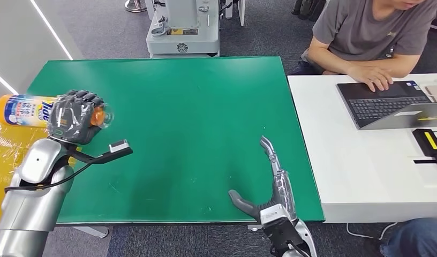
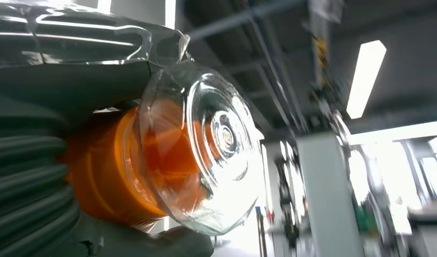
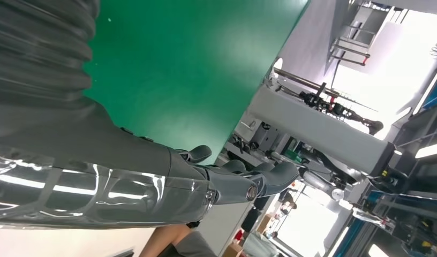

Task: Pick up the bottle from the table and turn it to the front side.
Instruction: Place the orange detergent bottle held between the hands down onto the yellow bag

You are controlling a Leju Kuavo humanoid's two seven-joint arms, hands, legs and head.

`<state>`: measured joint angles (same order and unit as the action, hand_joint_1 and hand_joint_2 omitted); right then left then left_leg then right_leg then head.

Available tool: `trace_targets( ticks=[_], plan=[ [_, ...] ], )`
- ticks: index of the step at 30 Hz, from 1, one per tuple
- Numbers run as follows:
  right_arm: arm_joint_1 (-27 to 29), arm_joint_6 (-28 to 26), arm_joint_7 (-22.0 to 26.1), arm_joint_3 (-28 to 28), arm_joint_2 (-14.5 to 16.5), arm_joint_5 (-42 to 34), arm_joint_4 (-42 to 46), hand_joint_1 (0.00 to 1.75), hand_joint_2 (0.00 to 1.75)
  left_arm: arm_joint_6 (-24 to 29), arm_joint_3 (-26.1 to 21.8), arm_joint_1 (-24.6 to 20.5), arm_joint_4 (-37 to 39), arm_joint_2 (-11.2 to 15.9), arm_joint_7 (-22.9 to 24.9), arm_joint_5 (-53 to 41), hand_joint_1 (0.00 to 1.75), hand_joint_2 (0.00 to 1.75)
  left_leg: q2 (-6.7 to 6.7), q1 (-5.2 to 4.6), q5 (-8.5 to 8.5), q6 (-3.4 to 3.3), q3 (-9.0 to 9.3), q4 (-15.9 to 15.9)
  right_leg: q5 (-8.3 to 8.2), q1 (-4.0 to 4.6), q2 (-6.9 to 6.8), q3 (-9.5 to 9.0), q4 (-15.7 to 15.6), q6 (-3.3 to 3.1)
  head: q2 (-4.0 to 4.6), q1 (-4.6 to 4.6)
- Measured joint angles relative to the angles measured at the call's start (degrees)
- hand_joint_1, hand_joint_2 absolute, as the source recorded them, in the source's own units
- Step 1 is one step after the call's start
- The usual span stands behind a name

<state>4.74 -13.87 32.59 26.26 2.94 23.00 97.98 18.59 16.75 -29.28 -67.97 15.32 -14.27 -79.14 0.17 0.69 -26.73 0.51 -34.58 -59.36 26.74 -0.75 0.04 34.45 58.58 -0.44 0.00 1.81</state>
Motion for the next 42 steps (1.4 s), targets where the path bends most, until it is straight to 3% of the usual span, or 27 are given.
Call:
trace_targets(
  ticks=[10,18,42],
  plan=[
    [0.27,1.68,0.23,-1.05,1.08,0.70,0.48,0.00,1.75,-1.19,8.12,-7.47,22.80,0.13,-5.16,-0.39,1.75,1.75,0.07,-0.01,-0.01,0.00,-0.01,-0.01,-0.02,-0.01,0.07,0.00,0.00,0.00,0.00,-0.01],
    [0.08,1.58,0.16,-1.16,1.13,0.78,0.46,0.00,1.75,-1.28,10.12,-9.90,33.21,-0.34,-5.76,0.26,1.75,1.75,0.08,0.00,-0.01,0.01,-0.02,0.00,-0.01,0.00,0.09,0.02,0.02,0.00,0.00,0.00],
    [-0.07,1.52,0.15,-1.16,1.13,0.78,0.46,0.00,1.75,-1.23,11.31,-11.18,39.96,-0.75,-5.75,0.43,1.75,1.75,0.08,0.00,-0.01,0.01,-0.02,0.00,-0.02,0.00,0.08,0.01,0.02,-0.01,0.00,0.00]
  ],
)
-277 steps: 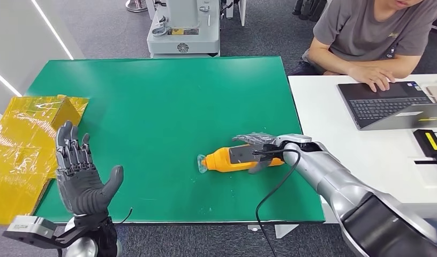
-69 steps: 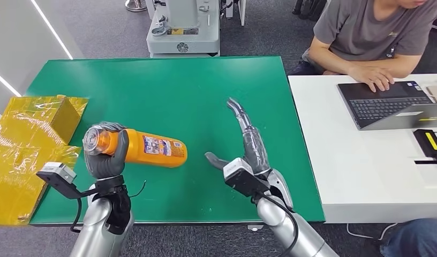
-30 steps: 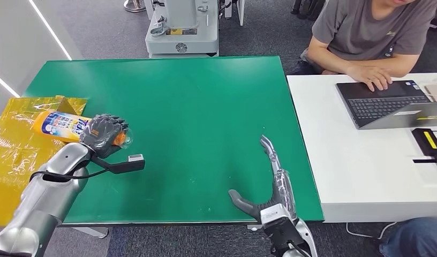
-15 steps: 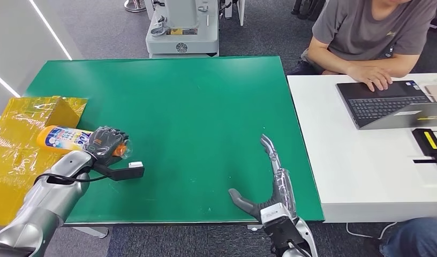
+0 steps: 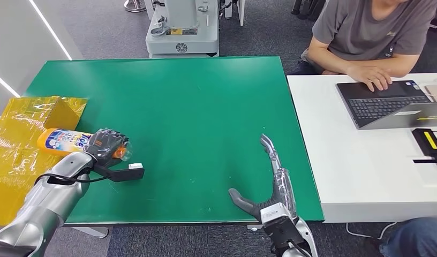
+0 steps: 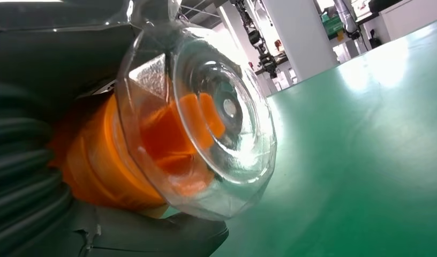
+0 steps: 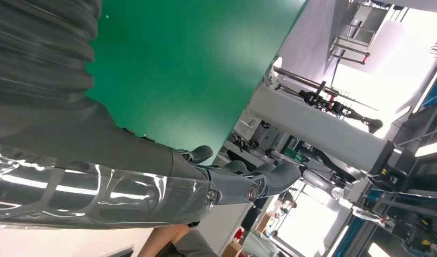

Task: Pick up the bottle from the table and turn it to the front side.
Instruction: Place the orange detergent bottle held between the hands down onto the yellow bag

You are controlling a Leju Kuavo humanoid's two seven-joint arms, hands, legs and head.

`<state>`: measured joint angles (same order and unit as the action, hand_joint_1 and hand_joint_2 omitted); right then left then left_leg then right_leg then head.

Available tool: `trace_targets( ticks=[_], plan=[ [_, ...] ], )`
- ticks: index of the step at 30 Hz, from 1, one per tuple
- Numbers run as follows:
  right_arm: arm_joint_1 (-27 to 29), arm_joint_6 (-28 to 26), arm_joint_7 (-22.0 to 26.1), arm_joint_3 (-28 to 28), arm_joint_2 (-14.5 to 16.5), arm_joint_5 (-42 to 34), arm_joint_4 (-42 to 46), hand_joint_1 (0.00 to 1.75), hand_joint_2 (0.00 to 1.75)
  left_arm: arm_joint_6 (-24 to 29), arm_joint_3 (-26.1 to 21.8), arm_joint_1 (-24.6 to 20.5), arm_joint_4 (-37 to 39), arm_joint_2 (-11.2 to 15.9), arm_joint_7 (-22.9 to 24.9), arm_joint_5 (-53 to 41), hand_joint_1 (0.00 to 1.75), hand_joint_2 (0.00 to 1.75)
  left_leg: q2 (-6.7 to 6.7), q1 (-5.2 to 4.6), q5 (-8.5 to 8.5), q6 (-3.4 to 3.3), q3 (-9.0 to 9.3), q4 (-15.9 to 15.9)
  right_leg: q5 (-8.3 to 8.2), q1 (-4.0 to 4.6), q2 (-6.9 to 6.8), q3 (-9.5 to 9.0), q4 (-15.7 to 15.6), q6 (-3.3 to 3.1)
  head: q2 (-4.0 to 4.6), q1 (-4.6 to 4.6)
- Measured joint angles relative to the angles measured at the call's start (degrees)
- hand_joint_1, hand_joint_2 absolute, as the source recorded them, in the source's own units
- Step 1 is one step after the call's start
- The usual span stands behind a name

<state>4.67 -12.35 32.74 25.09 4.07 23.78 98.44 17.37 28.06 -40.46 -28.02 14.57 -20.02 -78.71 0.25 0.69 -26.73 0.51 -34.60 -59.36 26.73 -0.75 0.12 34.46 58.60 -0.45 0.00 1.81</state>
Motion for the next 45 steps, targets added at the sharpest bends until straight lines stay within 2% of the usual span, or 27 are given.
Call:
trace_targets(
  ticks=[45],
  plan=[
    [0.00,0.00,0.00,0.00,0.00,0.00,0.00,0.00,1.75,0.01,0.01,-0.05,0.54,-0.14,0.00,0.01,1.75,1.75,0.00,0.00,0.00,0.00,0.00,0.00,0.00,0.00,0.00,0.00,0.01,0.00,0.00,0.00]
  ],
)
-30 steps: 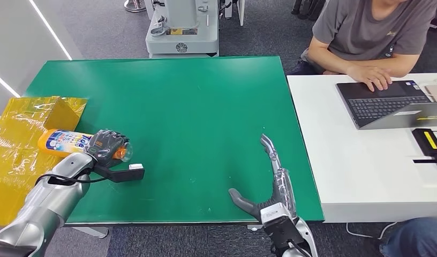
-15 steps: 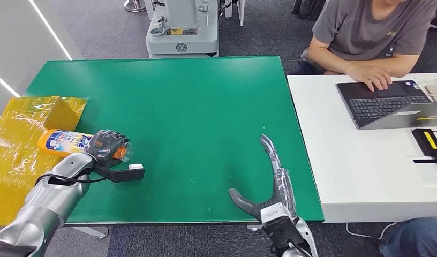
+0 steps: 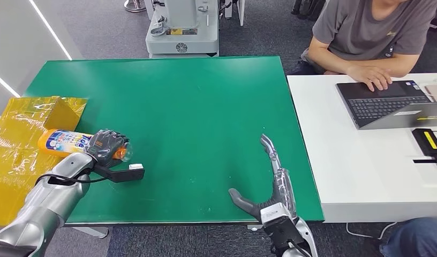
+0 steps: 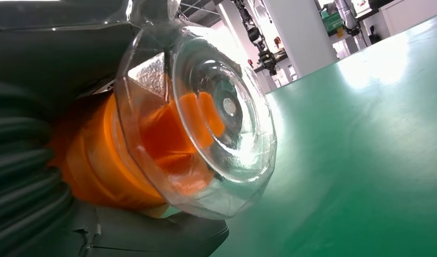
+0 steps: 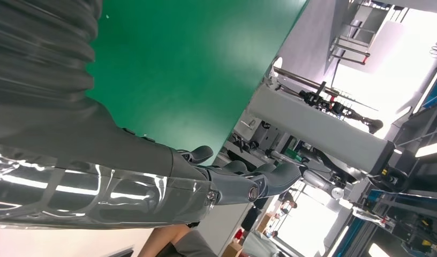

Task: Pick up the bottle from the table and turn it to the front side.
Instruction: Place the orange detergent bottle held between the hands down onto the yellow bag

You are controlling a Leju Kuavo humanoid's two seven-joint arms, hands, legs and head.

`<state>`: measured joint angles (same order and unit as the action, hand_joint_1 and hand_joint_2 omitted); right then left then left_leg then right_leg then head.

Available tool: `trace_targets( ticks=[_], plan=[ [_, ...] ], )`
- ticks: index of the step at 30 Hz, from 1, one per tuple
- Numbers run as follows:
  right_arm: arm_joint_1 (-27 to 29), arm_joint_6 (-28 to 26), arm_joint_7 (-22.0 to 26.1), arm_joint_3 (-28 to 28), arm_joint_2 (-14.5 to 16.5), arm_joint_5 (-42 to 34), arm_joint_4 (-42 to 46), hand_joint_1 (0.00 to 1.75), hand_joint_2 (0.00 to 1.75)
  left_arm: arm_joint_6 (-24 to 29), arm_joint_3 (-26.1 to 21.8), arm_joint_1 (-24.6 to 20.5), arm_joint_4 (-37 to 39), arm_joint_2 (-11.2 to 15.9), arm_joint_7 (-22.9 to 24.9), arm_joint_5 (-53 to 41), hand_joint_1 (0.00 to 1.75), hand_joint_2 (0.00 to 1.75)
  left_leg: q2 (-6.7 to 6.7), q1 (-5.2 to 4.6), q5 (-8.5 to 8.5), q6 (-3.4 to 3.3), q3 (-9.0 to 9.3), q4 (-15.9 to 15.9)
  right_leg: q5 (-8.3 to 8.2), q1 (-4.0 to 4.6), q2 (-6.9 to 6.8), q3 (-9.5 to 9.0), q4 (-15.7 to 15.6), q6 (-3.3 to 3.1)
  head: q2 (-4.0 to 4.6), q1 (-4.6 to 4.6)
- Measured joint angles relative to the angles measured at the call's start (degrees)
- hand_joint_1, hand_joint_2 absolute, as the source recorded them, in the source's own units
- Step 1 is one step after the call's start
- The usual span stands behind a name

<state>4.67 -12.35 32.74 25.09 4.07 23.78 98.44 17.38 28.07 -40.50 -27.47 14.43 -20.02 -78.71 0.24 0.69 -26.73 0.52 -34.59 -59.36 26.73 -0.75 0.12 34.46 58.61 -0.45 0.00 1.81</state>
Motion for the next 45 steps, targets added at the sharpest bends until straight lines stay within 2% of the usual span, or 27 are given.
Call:
trace_targets(
  ticks=[45],
  plan=[
    [0.00,0.00,0.00,0.00,0.00,0.00,0.00,0.00,1.75,0.00,0.01,0.00,0.02,0.00,0.00,0.00,1.75,1.75,0.00,0.00,0.00,0.00,0.00,0.00,0.00,0.00,0.00,0.00,0.00,0.00,0.00,0.00]
  ],
)
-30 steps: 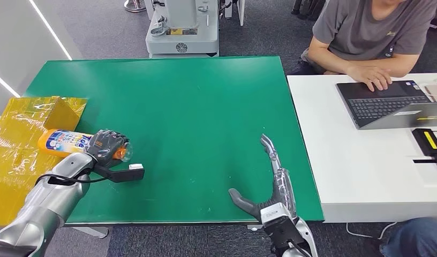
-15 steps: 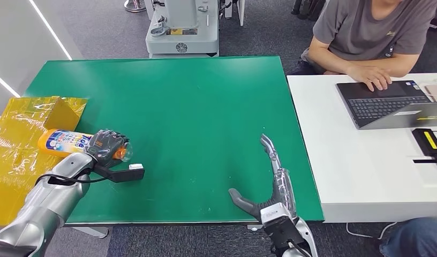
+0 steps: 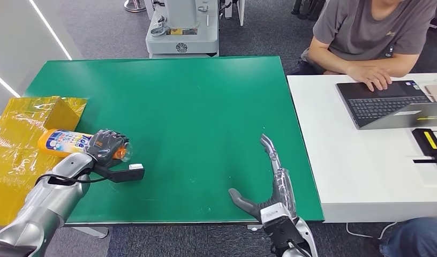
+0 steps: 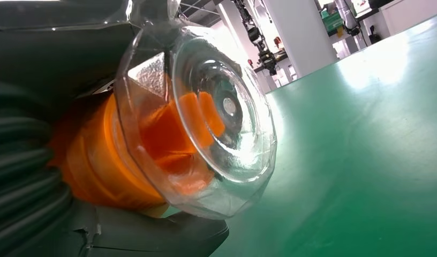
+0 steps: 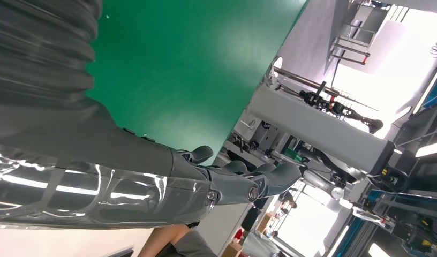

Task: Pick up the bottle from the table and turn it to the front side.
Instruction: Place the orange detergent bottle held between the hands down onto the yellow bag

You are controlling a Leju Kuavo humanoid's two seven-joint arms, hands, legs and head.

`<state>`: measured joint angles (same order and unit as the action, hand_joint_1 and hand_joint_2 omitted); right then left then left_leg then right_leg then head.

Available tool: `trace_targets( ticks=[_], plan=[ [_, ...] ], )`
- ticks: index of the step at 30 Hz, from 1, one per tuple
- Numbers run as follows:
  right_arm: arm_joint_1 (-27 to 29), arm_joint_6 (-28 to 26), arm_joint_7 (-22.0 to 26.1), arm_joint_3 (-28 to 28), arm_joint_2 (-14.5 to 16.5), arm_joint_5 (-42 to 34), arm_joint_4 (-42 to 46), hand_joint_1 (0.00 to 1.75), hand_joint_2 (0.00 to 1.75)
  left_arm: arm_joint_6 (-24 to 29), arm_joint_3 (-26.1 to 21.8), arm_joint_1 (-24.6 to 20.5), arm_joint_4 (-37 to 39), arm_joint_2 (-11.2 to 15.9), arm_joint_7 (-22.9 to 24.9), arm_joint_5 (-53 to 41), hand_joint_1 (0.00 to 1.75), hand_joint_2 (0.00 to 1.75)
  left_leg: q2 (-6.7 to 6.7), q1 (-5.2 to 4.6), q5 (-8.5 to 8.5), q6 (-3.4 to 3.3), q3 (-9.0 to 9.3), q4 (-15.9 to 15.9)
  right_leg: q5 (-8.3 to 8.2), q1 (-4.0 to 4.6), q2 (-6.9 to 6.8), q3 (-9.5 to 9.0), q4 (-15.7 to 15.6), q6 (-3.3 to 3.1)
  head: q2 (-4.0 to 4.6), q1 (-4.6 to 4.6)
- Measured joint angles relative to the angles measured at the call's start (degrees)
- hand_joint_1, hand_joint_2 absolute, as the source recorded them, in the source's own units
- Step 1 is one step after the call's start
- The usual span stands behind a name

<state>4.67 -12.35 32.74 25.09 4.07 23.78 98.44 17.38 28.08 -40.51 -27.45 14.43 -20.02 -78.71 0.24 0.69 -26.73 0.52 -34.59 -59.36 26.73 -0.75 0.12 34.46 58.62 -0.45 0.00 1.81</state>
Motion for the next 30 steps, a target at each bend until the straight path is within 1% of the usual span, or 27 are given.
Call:
trace_targets(
  ticks=[30],
  plan=[
    [0.00,0.00,0.00,0.00,0.00,0.00,0.00,0.00,1.75,0.00,0.01,0.00,0.04,0.00,0.00,0.00,1.75,1.75,0.00,0.00,0.00,0.00,0.00,0.00,0.00,0.00,0.00,0.00,0.00,0.00,0.00,0.00]
  ],
)
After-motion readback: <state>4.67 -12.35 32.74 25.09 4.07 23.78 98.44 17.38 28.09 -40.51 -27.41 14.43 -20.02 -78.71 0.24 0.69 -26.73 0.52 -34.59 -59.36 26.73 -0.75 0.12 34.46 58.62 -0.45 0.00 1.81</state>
